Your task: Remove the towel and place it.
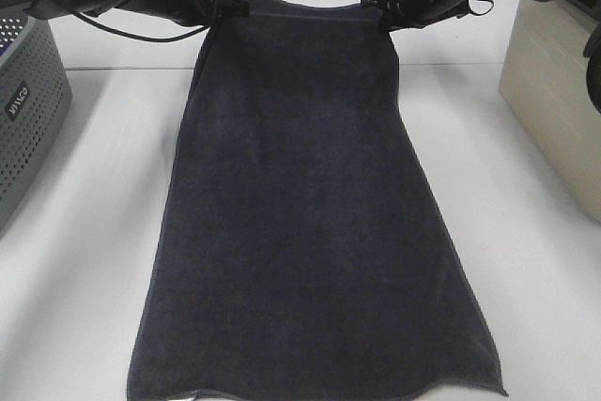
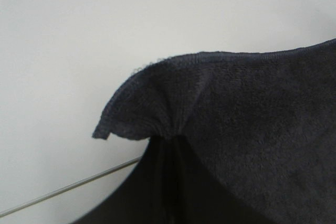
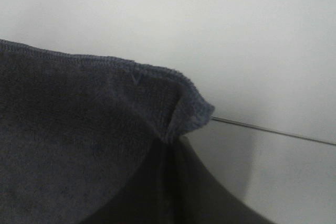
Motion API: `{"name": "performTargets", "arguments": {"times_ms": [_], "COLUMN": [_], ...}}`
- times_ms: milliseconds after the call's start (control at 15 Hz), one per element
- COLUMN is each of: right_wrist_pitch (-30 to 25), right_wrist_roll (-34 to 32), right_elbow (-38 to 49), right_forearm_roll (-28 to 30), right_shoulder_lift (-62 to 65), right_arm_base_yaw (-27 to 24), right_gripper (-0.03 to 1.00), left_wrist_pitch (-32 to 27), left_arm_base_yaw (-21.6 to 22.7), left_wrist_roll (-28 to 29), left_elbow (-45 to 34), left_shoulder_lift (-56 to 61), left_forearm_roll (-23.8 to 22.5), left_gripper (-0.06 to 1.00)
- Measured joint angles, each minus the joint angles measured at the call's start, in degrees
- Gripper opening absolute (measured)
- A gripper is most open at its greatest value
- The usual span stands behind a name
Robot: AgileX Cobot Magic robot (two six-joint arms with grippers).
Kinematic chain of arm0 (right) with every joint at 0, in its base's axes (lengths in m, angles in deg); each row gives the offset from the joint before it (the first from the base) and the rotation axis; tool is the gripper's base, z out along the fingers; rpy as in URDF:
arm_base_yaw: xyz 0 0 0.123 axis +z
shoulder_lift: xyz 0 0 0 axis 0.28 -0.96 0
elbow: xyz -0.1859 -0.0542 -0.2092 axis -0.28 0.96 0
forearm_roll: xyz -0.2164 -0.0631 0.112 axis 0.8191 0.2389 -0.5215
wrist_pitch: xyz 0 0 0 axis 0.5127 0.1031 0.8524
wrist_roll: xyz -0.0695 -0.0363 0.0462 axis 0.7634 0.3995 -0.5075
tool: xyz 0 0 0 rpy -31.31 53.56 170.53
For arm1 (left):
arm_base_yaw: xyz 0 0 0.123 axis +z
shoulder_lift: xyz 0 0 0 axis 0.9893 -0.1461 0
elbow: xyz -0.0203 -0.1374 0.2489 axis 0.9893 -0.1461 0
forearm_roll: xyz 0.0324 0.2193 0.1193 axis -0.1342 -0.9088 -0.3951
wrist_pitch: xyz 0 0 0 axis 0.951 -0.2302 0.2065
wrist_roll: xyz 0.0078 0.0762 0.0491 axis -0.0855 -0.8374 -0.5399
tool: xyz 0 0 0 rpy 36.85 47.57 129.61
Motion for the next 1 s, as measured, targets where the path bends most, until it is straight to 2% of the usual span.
{"name": "performTargets", "arguments": {"times_ms": [600,1000], "right_wrist_pitch": [6.59,8.82], "right_wrist_roll": [1.43,1.43], "right_elbow": [0.00,0.00], "right_forearm_roll": [-2.06,-2.81], "right_shoulder_lift": [-4.24,-6.76], "right_arm_base_yaw": [0.00,0.00], "right_gripper": [0.02,0.02], "left_wrist_pitch": [7.28,10.77], "left_arm_base_yaw": [0.00,0.00], "left_wrist_roll": [0.00,0.00], "left_elbow": [0.00,0.00], "left_shoulder_lift": [-5.90,-9.11], "left_forearm_roll": [0.11,0.17], "left_gripper": [0.01,0.04]}}
